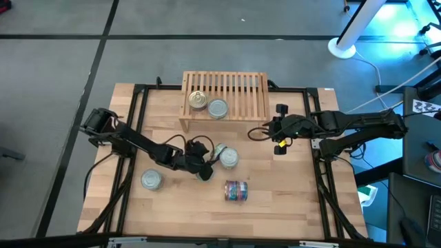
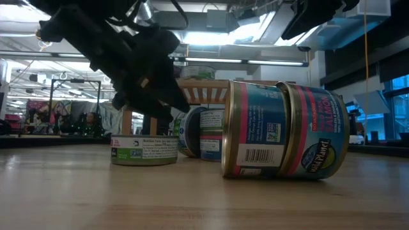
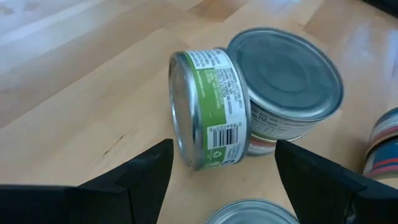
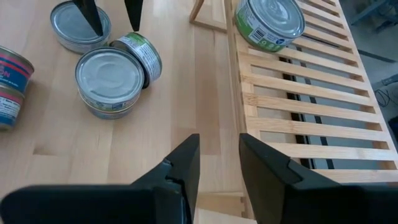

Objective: Stack canned seafood by type on shelf
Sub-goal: Stack the green tuna can on top of the other green tuna can on the shelf

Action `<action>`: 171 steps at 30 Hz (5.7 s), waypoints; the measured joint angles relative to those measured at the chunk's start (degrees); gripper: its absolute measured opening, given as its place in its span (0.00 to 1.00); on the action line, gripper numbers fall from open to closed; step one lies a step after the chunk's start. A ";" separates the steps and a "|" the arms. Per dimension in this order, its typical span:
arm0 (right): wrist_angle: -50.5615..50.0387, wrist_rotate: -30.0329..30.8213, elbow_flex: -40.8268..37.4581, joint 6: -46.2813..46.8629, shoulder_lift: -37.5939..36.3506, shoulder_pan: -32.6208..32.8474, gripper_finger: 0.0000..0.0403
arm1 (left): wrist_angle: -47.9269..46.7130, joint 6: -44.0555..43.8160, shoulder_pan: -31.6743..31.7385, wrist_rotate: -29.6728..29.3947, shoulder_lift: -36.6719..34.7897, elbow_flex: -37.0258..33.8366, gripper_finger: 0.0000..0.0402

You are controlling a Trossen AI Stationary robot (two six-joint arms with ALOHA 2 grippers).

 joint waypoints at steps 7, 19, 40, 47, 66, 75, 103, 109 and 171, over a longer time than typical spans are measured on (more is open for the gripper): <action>0.02 -0.20 0.00 0.00 0.02 0.00 0.29 | 0.28 0.27 0.04 -1.88 0.89 -0.02 0.69; 0.00 -0.59 0.00 0.00 0.02 0.00 0.29 | 0.69 1.36 0.22 -3.42 0.89 0.00 0.69; -0.04 -0.63 0.04 0.00 0.02 0.00 0.29 | 4.78 5.51 0.39 -3.51 4.67 -0.04 0.69; -0.02 -0.66 0.05 0.00 0.02 0.01 0.29 | 5.43 5.61 1.24 -3.87 6.27 -0.07 0.69; -0.02 -0.65 0.04 -0.02 0.02 0.00 0.29 | 7.82 10.38 1.95 -3.94 6.27 -0.07 0.39; -0.02 -0.64 0.05 -0.01 0.02 0.00 0.29 | 7.61 7.50 1.97 -3.10 5.80 -0.07 0.36; 9.40 -1.28 0.04 -3.36 0.17 0.00 0.29 | 3.26 -10.99 8.67 -3.16 -26.30 -0.07 0.37; 19.15 -1.47 0.04 -9.40 2.61 0.00 0.29 | 3.30 -21.04 13.21 -0.86 -26.99 -0.07 0.36; 56.82 0.50 0.02 -34.97 28.04 -8.26 0.29 | 9.06 -36.29 23.17 7.19 -20.61 0.00 0.46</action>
